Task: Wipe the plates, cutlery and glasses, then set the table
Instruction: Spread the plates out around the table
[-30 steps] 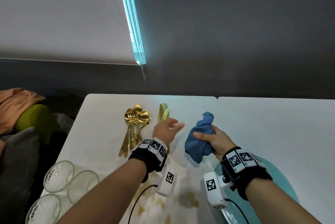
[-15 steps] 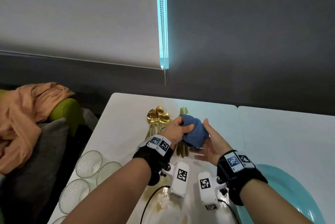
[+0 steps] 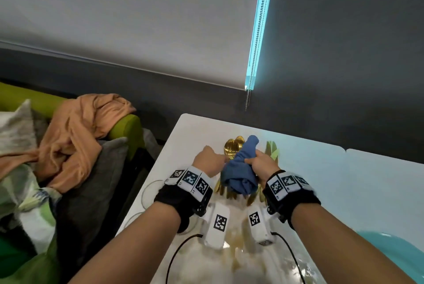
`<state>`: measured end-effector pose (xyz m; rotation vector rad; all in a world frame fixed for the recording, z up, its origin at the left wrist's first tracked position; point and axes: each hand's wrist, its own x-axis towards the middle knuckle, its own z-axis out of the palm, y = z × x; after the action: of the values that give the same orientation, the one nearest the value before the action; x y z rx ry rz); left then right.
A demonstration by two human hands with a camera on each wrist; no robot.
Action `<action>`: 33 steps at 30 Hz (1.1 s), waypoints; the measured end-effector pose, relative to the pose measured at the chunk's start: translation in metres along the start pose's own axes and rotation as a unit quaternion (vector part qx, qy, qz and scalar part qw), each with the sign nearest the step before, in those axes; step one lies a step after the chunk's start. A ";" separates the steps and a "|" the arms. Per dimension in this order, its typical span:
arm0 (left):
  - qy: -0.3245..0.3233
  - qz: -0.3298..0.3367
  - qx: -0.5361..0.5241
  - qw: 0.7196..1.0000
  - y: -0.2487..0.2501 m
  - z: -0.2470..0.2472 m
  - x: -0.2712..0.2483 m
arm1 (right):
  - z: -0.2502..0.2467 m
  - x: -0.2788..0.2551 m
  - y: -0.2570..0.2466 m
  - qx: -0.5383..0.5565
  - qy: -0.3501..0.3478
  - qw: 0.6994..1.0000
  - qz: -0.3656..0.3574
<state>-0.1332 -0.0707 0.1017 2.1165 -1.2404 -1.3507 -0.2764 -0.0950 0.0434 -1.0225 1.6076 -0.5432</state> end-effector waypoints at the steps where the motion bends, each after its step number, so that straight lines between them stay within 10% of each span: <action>1: 0.024 0.001 -0.003 1.000 -0.004 -0.011 0.000 | 0.009 0.002 -0.005 -0.051 -0.021 0.998 -0.011; 6: 0.111 0.014 -0.057 0.992 -0.020 -0.056 0.001 | 0.050 0.016 -0.042 -0.197 -0.041 0.979 -0.017; 11: 0.166 0.019 -0.107 0.980 -0.040 -0.079 0.007 | 0.101 0.031 -0.063 0.087 -0.073 0.993 0.031; 14: 0.174 0.014 -0.100 0.980 -0.052 -0.085 0.007 | 0.123 0.042 -0.042 -0.089 -0.057 0.994 0.015; 17: 0.173 0.012 -0.112 0.978 -0.061 -0.089 0.008 | 0.136 0.041 -0.032 -0.367 -0.045 0.927 -0.060; 24: 0.157 0.013 -0.113 0.981 -0.064 -0.089 0.008 | 0.140 0.029 -0.032 -0.567 -0.158 0.799 -0.121; 33: 0.088 0.052 -0.074 0.992 -0.038 -0.059 -0.019 | 0.082 -0.014 -0.030 -0.361 -0.079 0.925 -0.086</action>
<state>-0.0670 -0.0439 0.1158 1.9921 -1.1277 -1.1475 -0.1886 -0.0856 0.0498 -1.7167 1.6060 0.0493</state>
